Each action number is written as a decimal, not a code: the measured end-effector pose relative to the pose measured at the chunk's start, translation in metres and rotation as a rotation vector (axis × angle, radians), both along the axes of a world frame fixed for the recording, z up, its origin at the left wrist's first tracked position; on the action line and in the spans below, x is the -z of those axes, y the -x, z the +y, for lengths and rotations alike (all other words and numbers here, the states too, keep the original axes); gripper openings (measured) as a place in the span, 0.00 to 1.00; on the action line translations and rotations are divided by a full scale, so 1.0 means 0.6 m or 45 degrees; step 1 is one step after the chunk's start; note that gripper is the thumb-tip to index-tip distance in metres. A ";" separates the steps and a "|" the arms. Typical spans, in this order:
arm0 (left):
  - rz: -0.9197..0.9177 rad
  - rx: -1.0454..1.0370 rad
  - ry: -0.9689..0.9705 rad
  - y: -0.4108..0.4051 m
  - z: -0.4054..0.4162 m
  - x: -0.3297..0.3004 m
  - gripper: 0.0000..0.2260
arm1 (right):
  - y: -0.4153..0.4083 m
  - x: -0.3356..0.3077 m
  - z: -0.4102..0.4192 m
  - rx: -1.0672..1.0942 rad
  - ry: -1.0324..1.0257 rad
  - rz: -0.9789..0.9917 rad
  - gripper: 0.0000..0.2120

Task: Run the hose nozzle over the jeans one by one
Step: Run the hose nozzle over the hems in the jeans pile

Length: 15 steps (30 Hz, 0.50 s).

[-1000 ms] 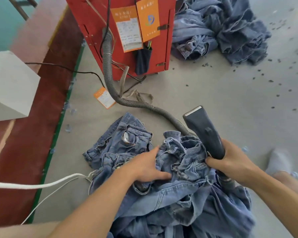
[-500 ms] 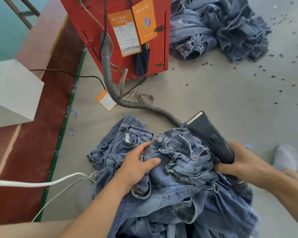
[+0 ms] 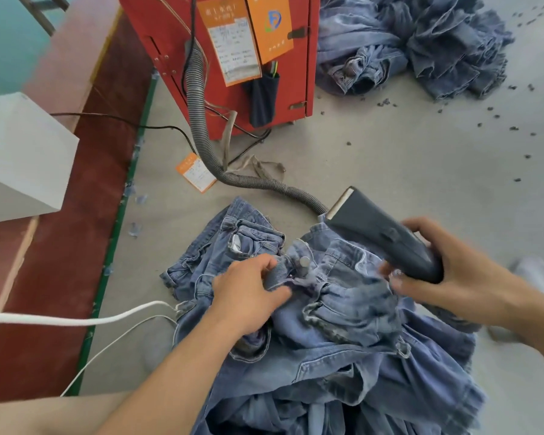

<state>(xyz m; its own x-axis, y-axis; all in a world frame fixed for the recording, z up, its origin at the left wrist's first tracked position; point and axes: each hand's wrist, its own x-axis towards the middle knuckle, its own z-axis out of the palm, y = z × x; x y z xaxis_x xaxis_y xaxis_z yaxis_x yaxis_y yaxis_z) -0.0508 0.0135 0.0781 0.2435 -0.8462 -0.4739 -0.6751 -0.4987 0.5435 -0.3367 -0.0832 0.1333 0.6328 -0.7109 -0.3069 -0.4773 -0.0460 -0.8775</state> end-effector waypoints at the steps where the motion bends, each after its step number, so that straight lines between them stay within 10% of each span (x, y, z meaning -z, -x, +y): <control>1: -0.122 0.023 0.025 -0.001 0.004 -0.003 0.09 | -0.001 -0.001 0.004 -0.066 -0.024 0.015 0.24; 5: -0.086 -0.165 0.018 0.012 0.005 -0.010 0.20 | -0.009 0.008 0.017 -0.240 -0.034 0.113 0.22; 10: 0.738 -0.727 -0.098 0.032 0.010 -0.019 0.17 | -0.013 0.021 0.032 -0.354 -0.047 0.159 0.20; 13: 0.631 -0.734 -0.117 0.041 0.017 -0.022 0.35 | -0.014 0.021 0.040 -0.371 -0.060 0.137 0.21; 15: 0.471 -0.742 -0.040 0.039 0.022 -0.015 0.27 | -0.015 0.019 0.041 -0.365 -0.062 0.129 0.20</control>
<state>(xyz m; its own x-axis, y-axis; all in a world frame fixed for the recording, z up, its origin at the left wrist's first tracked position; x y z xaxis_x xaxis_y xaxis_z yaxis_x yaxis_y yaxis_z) -0.0743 0.0265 0.0869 0.4723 -0.6107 -0.6356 -0.0651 -0.7433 0.6658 -0.3274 -0.0588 0.1222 0.7697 -0.4909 -0.4081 -0.5364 -0.1508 -0.8304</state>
